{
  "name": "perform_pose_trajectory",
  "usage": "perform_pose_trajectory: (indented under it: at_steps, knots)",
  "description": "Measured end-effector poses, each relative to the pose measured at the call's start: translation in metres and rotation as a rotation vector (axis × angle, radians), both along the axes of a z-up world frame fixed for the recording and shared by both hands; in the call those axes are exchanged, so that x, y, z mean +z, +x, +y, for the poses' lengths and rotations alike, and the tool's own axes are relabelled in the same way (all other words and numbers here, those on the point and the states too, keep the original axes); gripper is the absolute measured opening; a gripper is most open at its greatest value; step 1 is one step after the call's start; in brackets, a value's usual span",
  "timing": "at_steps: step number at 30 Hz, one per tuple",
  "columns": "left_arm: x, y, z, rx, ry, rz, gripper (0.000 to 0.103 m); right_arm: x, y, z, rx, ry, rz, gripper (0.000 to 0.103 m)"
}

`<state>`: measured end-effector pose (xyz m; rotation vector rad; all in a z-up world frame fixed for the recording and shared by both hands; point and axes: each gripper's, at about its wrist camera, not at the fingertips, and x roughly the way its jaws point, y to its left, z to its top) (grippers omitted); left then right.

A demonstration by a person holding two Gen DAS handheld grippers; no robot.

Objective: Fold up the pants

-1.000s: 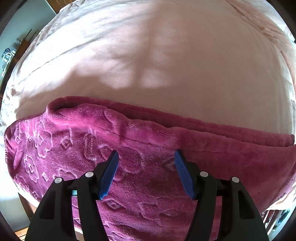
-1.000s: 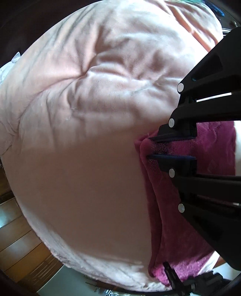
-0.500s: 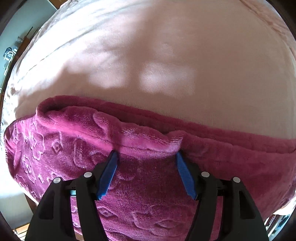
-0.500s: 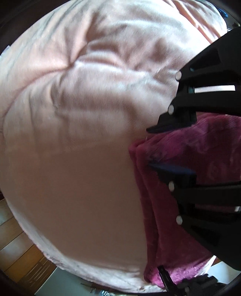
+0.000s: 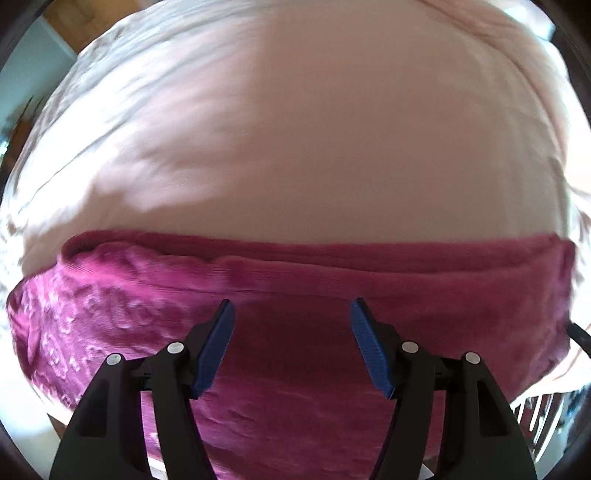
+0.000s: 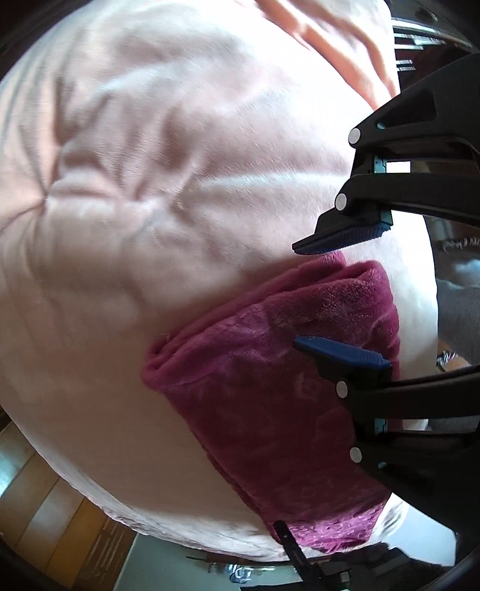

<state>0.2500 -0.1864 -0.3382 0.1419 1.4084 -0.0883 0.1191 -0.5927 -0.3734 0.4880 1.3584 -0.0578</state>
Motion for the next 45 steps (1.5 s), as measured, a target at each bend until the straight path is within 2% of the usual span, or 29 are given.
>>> perform_pose_trajectory:
  at_steps: [2, 7, 9, 14, 17, 21, 24, 30, 34, 38, 39, 42, 45]
  knots:
    - [0.001, -0.006, -0.024, -0.047, -0.025, 0.008, 0.065, -0.01, 0.002, 0.002, -0.005, 0.004, 0.002, 0.054]
    - [-0.005, -0.02, -0.067, -0.141, -0.055, 0.027, 0.065, -0.039, 0.012, 0.004, -0.045, 0.049, 0.026, 0.054]
    - [-0.008, -0.026, -0.079, -0.156, -0.064, 0.033, 0.065, -0.049, 0.01, 0.003, -0.095, 0.102, 0.024, 0.053]
    - [-0.005, -0.035, -0.111, -0.2, -0.084, 0.035, 0.065, -0.05, 0.004, 0.009, -0.102, 0.141, 0.01, 0.028]
    - [-0.001, -0.042, -0.142, -0.24, -0.071, 0.014, 0.065, -0.04, -0.002, 0.009, -0.109, 0.158, -0.009, 0.02]
    - [-0.004, -0.039, -0.158, -0.258, -0.11, 0.02, 0.065, -0.007, -0.013, 0.009, -0.09, 0.172, -0.079, 0.018]
    - [-0.007, -0.033, -0.161, -0.269, -0.156, 0.032, 0.065, 0.021, -0.02, 0.019, -0.037, 0.142, -0.133, 0.018]
    - [0.004, -0.034, -0.189, -0.275, -0.299, 0.072, 0.065, 0.054, -0.027, 0.065, 0.073, 0.049, -0.203, 0.018]
    - [0.016, -0.029, -0.194, -0.234, -0.424, 0.111, 0.065, 0.064, -0.027, 0.09, 0.108, 0.024, -0.232, 0.018]
    - [0.028, -0.025, -0.195, -0.214, -0.525, 0.129, 0.078, 0.071, -0.033, 0.108, 0.15, -0.027, -0.26, 0.018]
    - [0.032, -0.026, -0.194, -0.219, -0.544, 0.133, 0.079, 0.073, -0.036, 0.112, 0.165, -0.038, -0.267, 0.018]
    - [0.038, -0.026, -0.193, -0.245, -0.585, 0.16, 0.091, 0.077, -0.037, 0.135, 0.213, -0.068, -0.292, 0.018]
    - [0.037, -0.024, -0.193, -0.26, -0.604, 0.206, 0.091, 0.082, -0.04, 0.145, 0.247, -0.084, -0.318, 0.018]
